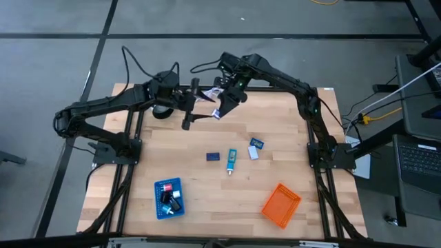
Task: Pick & Place Office items
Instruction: Put the purple charger adapter into the blue basket
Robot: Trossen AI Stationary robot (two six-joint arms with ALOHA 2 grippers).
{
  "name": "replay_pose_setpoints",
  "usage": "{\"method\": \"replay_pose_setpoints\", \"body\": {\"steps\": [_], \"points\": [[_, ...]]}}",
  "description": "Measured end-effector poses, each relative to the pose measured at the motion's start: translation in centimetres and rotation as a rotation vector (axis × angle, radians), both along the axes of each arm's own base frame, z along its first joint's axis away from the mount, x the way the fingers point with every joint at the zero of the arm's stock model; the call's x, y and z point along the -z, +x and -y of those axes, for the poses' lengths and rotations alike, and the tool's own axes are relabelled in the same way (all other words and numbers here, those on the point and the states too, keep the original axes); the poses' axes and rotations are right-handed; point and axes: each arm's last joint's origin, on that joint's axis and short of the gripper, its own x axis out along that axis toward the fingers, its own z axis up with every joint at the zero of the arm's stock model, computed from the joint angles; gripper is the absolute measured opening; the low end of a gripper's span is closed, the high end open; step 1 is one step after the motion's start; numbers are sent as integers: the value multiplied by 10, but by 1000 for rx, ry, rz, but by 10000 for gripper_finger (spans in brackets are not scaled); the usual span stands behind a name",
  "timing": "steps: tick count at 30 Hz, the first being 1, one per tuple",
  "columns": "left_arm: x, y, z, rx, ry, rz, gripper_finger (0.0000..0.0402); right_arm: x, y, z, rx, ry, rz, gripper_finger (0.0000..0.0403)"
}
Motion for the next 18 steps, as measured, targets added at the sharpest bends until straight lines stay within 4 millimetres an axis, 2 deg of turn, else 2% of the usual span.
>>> {"method": "replay_pose_setpoints", "body": {"steps": [5,14,18], "points": [[-1,2,6,50,-25,11,248,-1,5,-9,-22,1,17,124],[4,10,16,125,-100,-6,247,-4,12,-8,-6,3,25,124],[8,13,15,130,-129,-23,227,-4,14,-10,-3,9,20,124]]}}
